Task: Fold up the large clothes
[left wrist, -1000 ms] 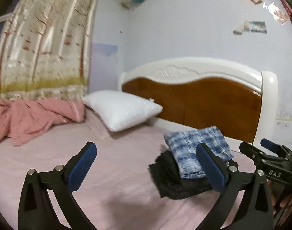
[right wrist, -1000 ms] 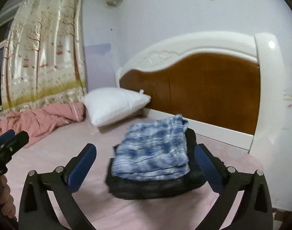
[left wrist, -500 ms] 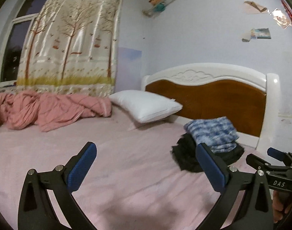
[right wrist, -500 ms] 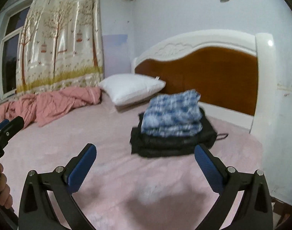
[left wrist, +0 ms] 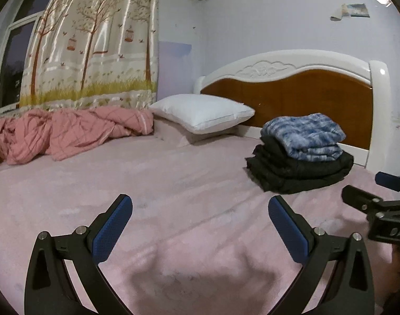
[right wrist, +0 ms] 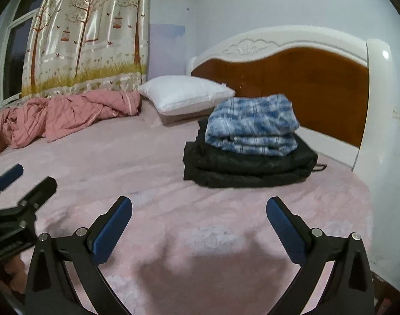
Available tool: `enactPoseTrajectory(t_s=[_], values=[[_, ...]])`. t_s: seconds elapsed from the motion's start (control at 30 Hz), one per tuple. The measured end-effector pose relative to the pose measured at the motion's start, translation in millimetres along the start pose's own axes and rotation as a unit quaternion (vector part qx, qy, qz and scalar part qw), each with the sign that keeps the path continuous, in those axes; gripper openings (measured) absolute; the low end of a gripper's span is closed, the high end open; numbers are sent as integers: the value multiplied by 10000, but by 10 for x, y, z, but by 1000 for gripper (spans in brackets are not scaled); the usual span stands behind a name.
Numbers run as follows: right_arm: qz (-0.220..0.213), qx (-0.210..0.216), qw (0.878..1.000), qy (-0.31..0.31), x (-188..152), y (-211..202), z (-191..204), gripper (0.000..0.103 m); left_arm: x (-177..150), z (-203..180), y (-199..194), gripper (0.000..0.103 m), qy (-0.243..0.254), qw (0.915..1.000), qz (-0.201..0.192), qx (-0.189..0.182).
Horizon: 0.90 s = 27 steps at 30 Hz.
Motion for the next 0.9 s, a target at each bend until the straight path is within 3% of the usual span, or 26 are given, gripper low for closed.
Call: enactPoseTrajectory(t_s=[0.27,0.4,0.67,0.9], values=[[311,-149,9993,-117,-117,120,31,103,-65,-48,-11,103,64,10000,-72,19],[297,-206,9991,-213,-128,120,62,103,-83,-92,10,103,169,9999,-33,12],[293,-237,9990,-260,-117,121,75,103,-92,39,16,103,-173,9998,-26,-55],[273,-270,9988,-286,-104,133,65,103,-94,-7,-6,103,-33,10000,-69,-10]])
Point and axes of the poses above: each gripper's, at about its wrist camera, not at the fingertips, and y roughly the way its jaws point, z to its left, x to its top, the point moved 7 cm from there along y, roughly the way its jaws point, and after that the axes turned 2 degrees about y, right-handed, at the moved point
